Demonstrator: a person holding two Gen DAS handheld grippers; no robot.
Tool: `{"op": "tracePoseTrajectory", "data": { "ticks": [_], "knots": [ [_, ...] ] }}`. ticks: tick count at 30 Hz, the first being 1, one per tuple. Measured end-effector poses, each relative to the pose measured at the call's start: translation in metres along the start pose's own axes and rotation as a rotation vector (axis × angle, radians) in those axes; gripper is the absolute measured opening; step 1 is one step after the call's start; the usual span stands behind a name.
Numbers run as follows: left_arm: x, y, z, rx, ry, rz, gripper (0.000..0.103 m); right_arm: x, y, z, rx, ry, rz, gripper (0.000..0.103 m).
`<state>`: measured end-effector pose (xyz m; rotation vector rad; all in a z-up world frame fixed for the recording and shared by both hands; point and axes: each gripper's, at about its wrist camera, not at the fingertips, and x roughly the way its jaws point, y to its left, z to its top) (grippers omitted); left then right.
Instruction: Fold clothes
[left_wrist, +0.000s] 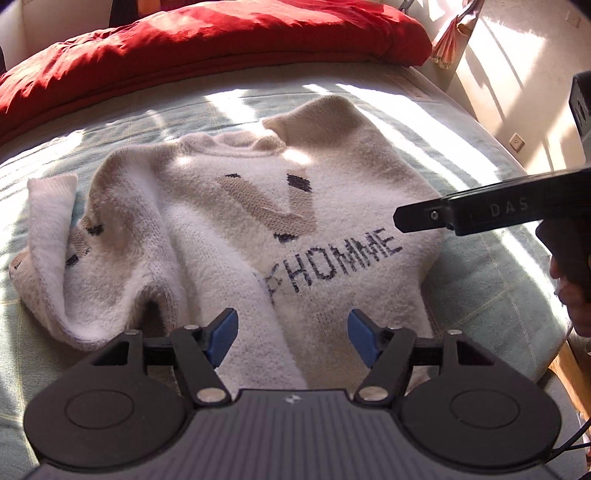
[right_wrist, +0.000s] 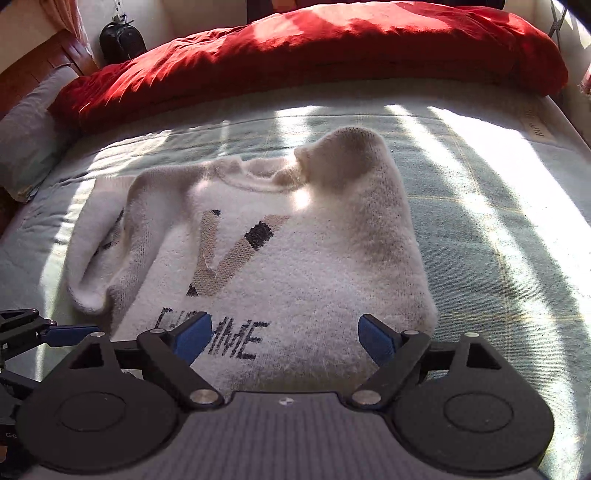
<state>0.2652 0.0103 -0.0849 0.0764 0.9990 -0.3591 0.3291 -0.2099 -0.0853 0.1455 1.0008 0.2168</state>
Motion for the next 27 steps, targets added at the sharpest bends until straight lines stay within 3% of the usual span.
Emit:
{"op": "tracePoseTrajectory", "data": {
  "ticks": [5, 9, 12, 18, 24, 27],
  "knots": [
    [-0.026, -0.026, -0.033, 0.042, -0.094, 0.024, 0.071, -0.035, 0.011, -0.045, -0.029, -0.128, -0.011, 0.091],
    [-0.045, -0.039, -0.044, 0.039, -0.133, -0.073, 0.073, -0.067, 0.016, -0.072, 0.008, -0.192, -0.029, 0.096],
    [-0.04, -0.048, -0.041, 0.072, -0.166, -0.071, 0.077, -0.087, 0.012, -0.082, 0.033, -0.276, -0.065, 0.103],
    [-0.003, -0.038, -0.057, -0.044, -0.023, -0.06, 0.077, -0.098, -0.001, -0.096, 0.103, -0.23, 0.007, 0.103],
    [-0.017, -0.005, -0.097, -0.088, 0.053, -0.004, 0.077, -0.093, -0.012, -0.107, 0.127, -0.191, -0.005, 0.103],
    [-0.026, 0.008, -0.111, -0.096, 0.052, 0.007, 0.077, -0.086, -0.016, -0.111, 0.144, -0.173, 0.013, 0.103]
  ]
}}
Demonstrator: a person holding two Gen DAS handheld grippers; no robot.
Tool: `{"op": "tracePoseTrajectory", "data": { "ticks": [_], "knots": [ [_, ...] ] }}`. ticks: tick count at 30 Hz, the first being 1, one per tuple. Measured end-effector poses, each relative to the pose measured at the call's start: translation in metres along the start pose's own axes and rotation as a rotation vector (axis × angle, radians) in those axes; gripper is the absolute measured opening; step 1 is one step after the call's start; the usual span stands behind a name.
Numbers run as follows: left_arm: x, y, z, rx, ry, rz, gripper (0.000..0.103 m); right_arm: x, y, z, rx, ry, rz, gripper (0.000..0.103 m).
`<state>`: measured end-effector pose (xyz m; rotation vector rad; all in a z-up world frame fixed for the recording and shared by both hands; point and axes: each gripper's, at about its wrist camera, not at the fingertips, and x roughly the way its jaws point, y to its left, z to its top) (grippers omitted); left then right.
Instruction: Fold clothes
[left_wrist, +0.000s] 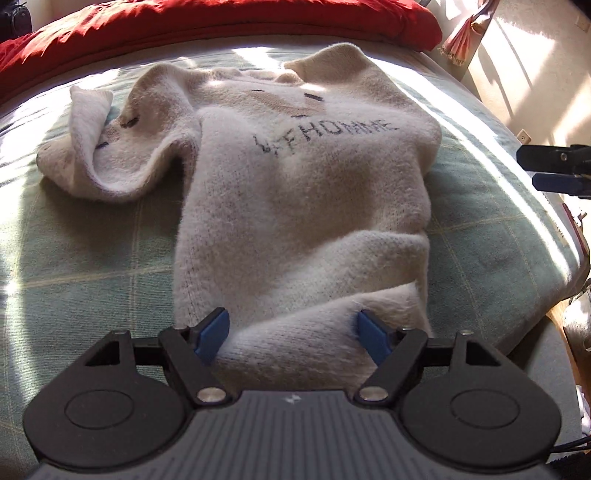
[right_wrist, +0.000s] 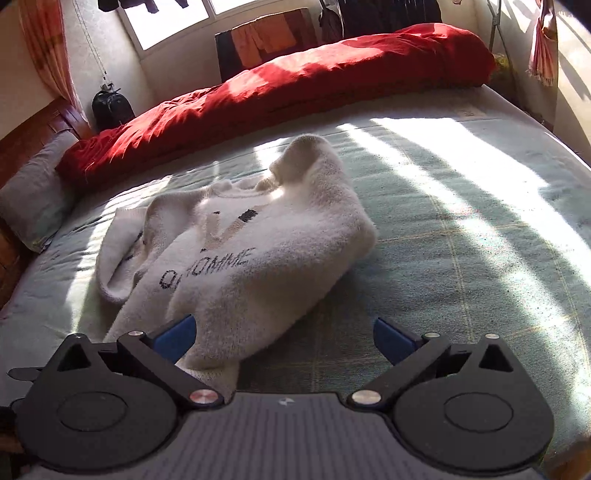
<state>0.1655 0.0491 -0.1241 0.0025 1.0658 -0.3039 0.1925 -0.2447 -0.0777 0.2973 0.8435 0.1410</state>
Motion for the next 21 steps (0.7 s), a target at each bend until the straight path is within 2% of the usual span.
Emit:
{"op": "tracePoseTrajectory", "data": {
  "ticks": [5, 10, 16, 18, 20, 21],
  "knots": [
    [-0.019, -0.008, 0.002, 0.01, -0.036, 0.01, 0.077, 0.01, -0.002, -0.007, 0.015, 0.04, 0.016, 0.103],
    [-0.029, -0.016, 0.018, 0.011, -0.091, -0.02, 0.077, 0.018, -0.003, -0.016, 0.003, 0.085, -0.007, 0.103],
    [-0.031, 0.007, 0.043, -0.004, -0.118, 0.063, 0.077, 0.025, 0.004, -0.019, -0.03, 0.11, 0.001, 0.103],
    [-0.031, 0.021, 0.053, 0.001, -0.125, 0.092, 0.07, 0.027, 0.011, -0.018, -0.056, 0.107, 0.015, 0.103],
    [-0.029, 0.037, 0.067, 0.013, -0.12, 0.126, 0.045, 0.031, 0.019, -0.017, -0.093, 0.106, 0.021, 0.103],
    [-0.029, 0.044, 0.074, 0.015, -0.117, 0.148, 0.044, 0.032, 0.023, -0.017, -0.111, 0.105, 0.022, 0.103]
  ]
}}
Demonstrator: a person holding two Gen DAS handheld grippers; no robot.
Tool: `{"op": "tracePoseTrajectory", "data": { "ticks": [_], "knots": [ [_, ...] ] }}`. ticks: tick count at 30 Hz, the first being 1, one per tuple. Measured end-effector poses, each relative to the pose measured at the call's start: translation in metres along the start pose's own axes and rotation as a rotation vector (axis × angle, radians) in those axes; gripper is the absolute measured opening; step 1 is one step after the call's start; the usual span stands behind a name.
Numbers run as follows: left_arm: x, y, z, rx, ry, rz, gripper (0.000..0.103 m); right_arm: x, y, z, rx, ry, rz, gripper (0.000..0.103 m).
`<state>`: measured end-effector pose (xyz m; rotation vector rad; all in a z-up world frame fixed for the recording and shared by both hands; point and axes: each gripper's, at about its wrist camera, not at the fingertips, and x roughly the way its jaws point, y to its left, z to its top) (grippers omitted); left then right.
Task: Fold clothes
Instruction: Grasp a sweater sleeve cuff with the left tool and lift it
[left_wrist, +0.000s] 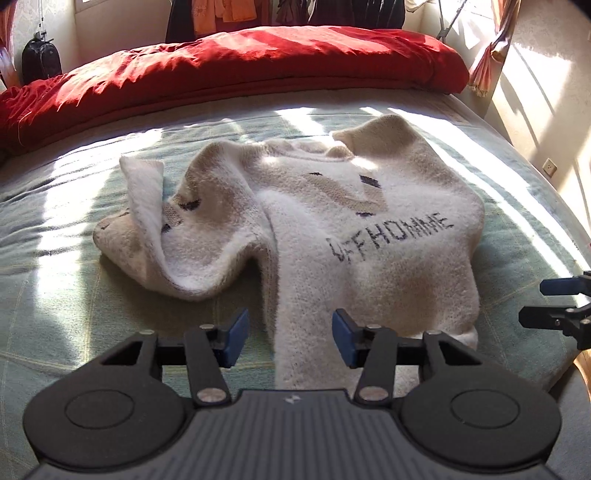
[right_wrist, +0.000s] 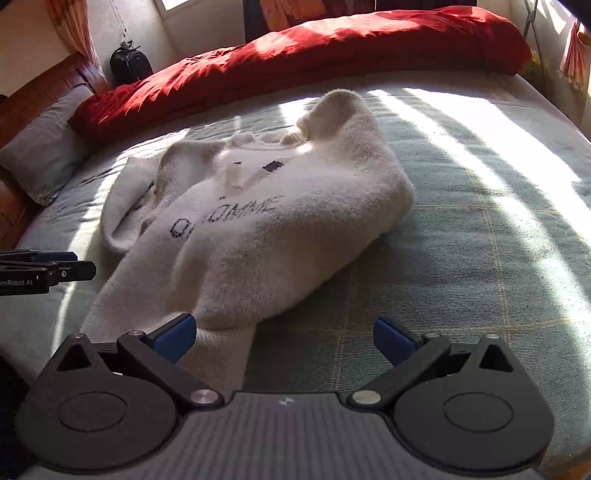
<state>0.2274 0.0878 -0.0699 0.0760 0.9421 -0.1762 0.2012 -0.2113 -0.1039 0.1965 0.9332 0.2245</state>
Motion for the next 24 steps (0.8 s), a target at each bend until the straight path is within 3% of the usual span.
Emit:
{"op": "tracePoseTrajectory", "data": {
  "ticks": [5, 11, 18, 21, 24],
  "knots": [
    [0.024, 0.05, 0.046, -0.03, 0.005, 0.124, 0.044, 0.004, 0.013, 0.012, -0.039, -0.037, 0.035, 0.103],
    [0.08, 0.099, 0.108, -0.081, 0.058, 0.224, 0.044, 0.012, 0.014, 0.032, -0.033, -0.064, 0.035, 0.103],
    [0.17, 0.129, 0.139, -0.157, 0.219, 0.283, 0.046, 0.027, 0.01, 0.047, -0.016, -0.067, 0.028, 0.103],
    [0.19, 0.138, 0.139, -0.181, 0.247, 0.257, 0.047, 0.034, 0.008, 0.049, -0.014, -0.061, 0.012, 0.103],
    [0.2, 0.141, 0.138, -0.2, 0.262, 0.23, 0.039, 0.038, 0.006, 0.048, -0.005, -0.05, 0.013, 0.103]
  ]
}}
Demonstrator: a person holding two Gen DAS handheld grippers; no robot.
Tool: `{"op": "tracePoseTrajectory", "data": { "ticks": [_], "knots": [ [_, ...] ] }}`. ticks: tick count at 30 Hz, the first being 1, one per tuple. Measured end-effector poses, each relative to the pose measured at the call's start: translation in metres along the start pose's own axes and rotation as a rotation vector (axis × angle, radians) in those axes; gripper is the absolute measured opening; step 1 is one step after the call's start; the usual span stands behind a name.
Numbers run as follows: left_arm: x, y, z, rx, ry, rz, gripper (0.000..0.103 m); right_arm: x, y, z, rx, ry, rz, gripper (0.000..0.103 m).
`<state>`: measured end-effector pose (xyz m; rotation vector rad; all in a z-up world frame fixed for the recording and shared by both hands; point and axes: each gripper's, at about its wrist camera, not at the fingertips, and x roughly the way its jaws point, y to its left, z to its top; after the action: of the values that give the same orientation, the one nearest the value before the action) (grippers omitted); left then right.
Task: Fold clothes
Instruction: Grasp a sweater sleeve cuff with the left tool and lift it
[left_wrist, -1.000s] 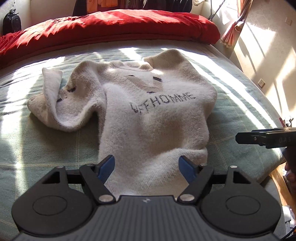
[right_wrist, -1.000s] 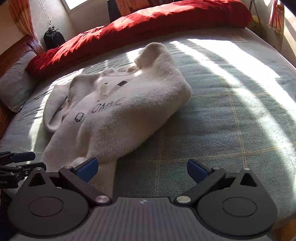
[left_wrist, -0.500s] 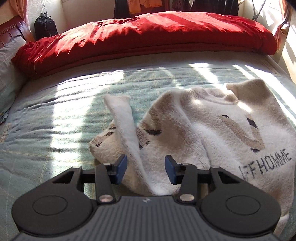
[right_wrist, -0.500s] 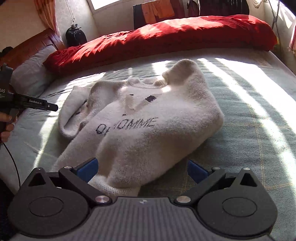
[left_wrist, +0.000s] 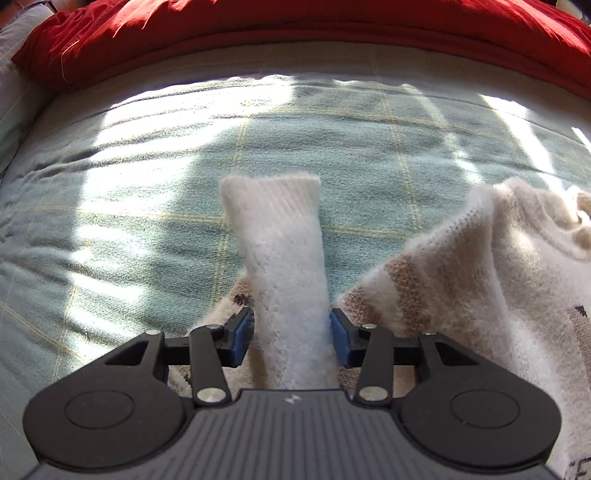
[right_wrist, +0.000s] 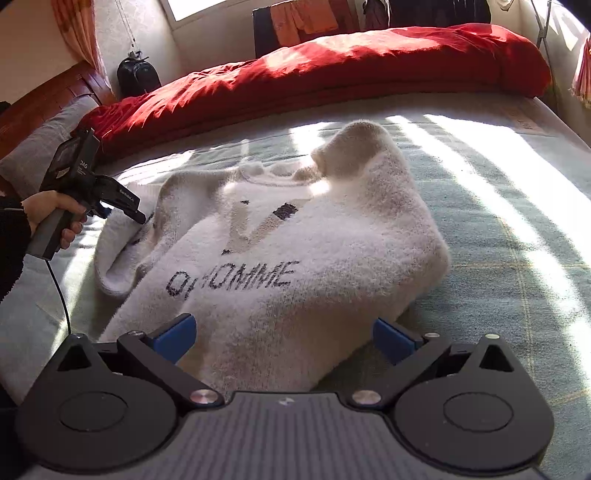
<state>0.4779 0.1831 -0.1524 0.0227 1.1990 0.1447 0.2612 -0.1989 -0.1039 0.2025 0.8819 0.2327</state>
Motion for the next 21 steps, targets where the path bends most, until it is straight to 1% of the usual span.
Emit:
{"op": "tracePoseTrajectory", "data": {
  "ticks": [1, 2, 4, 6, 11, 13, 17, 21],
  "knots": [
    [0.001, -0.001, -0.001, 0.002, 0.0, -0.01, 0.026, 0.001, -0.001, -0.001, 0.003, 0.004, 0.0, 0.103],
    [0.001, -0.002, -0.002, 0.005, -0.002, -0.021, 0.017, 0.001, -0.001, -0.001, 0.003, 0.005, -0.005, 0.103],
    [-0.008, -0.006, -0.004, 0.029, -0.028, -0.021, 0.009, 0.0, -0.001, -0.002, 0.002, 0.006, -0.012, 0.103],
    [-0.02, -0.008, -0.008, 0.06, -0.052, 0.004, 0.009, -0.003, -0.001, -0.001, 0.004, 0.002, -0.019, 0.103],
    [-0.053, 0.009, -0.018, 0.068, -0.099, 0.034, 0.009, -0.019, 0.004, -0.001, 0.016, -0.018, -0.036, 0.103],
    [-0.068, 0.018, -0.024, 0.07, -0.122, 0.048, 0.009, -0.026, 0.009, -0.001, 0.004, -0.03, -0.035, 0.103],
    [-0.093, 0.038, -0.034, 0.073, -0.177, 0.105, 0.008, -0.045, 0.023, -0.001, -0.028, -0.061, -0.033, 0.103],
    [-0.117, 0.063, -0.038, 0.044, -0.235, 0.149, 0.008, -0.06, 0.033, -0.003, -0.05, -0.086, -0.033, 0.103]
  ]
}}
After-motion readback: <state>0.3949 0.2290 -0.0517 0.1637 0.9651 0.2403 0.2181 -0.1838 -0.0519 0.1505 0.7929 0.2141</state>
